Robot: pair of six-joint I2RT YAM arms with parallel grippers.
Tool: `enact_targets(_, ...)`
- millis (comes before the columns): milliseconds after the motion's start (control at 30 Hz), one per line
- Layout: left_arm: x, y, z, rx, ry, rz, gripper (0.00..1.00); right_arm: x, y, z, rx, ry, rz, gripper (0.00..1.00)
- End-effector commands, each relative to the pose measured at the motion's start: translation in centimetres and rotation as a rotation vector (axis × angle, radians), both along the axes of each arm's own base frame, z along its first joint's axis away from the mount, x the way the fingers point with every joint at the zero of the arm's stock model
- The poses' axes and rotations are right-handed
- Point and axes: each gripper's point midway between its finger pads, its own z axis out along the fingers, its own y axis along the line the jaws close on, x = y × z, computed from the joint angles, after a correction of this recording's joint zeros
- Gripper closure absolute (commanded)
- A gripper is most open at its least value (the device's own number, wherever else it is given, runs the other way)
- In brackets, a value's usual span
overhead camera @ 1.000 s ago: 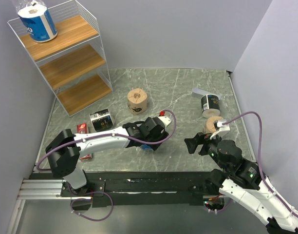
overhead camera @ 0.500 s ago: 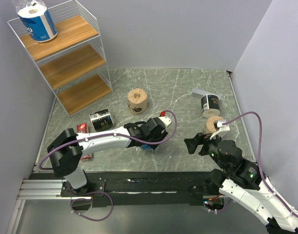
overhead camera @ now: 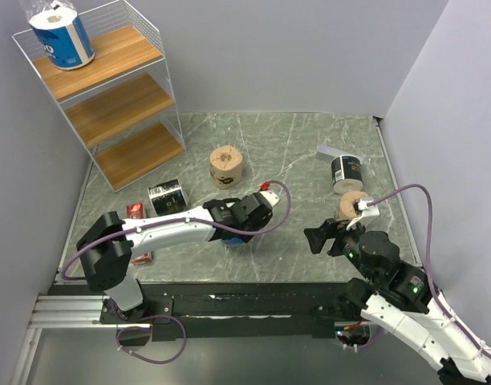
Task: Place and organize the paper towels onto the shelf
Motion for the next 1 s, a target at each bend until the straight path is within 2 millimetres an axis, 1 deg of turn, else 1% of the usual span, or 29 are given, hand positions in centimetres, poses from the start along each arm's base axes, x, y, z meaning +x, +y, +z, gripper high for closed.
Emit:
enact_targets(0,2.0,2.5,9.2,-0.053,-0.183,0.123,0.69,-0.1,-0.4,2.7,0.06,-0.052,-0.017,0.04)
enact_targets(67,2.6,3.4,12.0,-0.054,-0.248,0.146,0.69,-0.2,-0.4,3.1,0.064,-0.056,-0.012,0.04)
enact_targets(100,3.0,4.0,14.6,-0.074,-0.291,0.163,0.69,-0.2,-0.5,3.1,0.068,-0.054,-0.015,0.04)
enact_targets(167,4.1,5.7,17.9,-0.056,-0.386,0.195,0.72,-0.3,-0.6,3.5,0.073,-0.055,-0.024,0.04)
enact_targets(200,5.1,6.6,20.1,-0.075,-0.435,0.231,0.72,-0.3,-0.7,3.7,0.074,-0.054,-0.024,0.05)
enact_targets(267,6.7,8.6,22.8,-0.048,-0.516,0.268,0.72,-0.4,-0.8,4.1,0.076,-0.058,-0.022,0.04)
enact_targets(300,7.9,10.1,25.0,-0.065,-0.555,0.323,0.72,-0.4,-0.8,4.4,0.077,-0.062,-0.022,0.04)
enact_targets(333,8.8,11.2,26.6,-0.038,-0.607,0.336,0.71,-0.5,-0.7,4.5,0.076,-0.062,-0.018,0.04)
enact_targets(367,9.4,12.0,28.0,-0.046,-0.641,0.355,0.7,-0.5,-0.8,4.8,0.082,-0.068,-0.02,0.04)
enact_targets(400,10.3,13.2,29.8,-0.062,-0.685,0.389,0.7,-0.5,-0.9,5.0,0.08,-0.07,-0.019,0.04)
enact_targets(467,11.4,14.0,33.4,-0.114,-0.786,0.385,0.69,-0.6,-0.9,5.5,0.08,-0.075,-0.016,0.05)
enact_targets(500,12.1,15.3,34.9,-0.129,-0.825,0.412,0.69,-0.6,-0.9,5.6,0.079,-0.075,-0.014,0.04)
enact_targets(533,12.5,16.2,36.0,-0.12,-0.858,0.414,0.68,-0.5,-0.8,5.7,0.078,-0.073,-0.013,0.04)
enact_targets(567,13.2,16.3,37.3,-0.15,-0.891,0.414,0.68,-0.6,-0.8,6.0,0.079,-0.077,-0.01,0.04)
enact_targets(600,13.8,18.1,38.7,-0.15,-0.926,0.455,0.68,-0.6,-0.8,6.1,0.079,-0.076,-0.009,0.04)
enact_targets(667,14.9,19.3,40.6,-0.133,-0.983,0.465,0.69,-0.5,-0.7,6.4,0.077,-0.077,-0.008,0.04)
enact_targets(767,16.6,21.3,42.2,-0.082,-1.035,0.464,0.69,-0.5,-0.8,6.7,0.075,-0.081,-0.012,0.04)
enact_targets(833,17.3,22.1,43.6,-0.083,-1.078,0.466,0.7,-0.4,-0.8,6.9,0.073,-0.081,-0.016,0.04)
enact_targets(867,17.9,23.2,44.8,-0.083,-1.102,0.493,0.7,-0.3,-0.8,7.1,0.072,-0.085,-0.017,0.04)
enact_targets(933,18.5,23.5,45.9,-0.1,-1.121,0.484,0.7,-0.2,-0.8,7.6,0.076,-0.092,-0.017,0.04)
enact_targets(967,19.1,24.0,46.7,-0.108,-1.138,0.486,0.7,-0.2,-0.8,7.8,0.074,-0.096,-0.016,0.04)
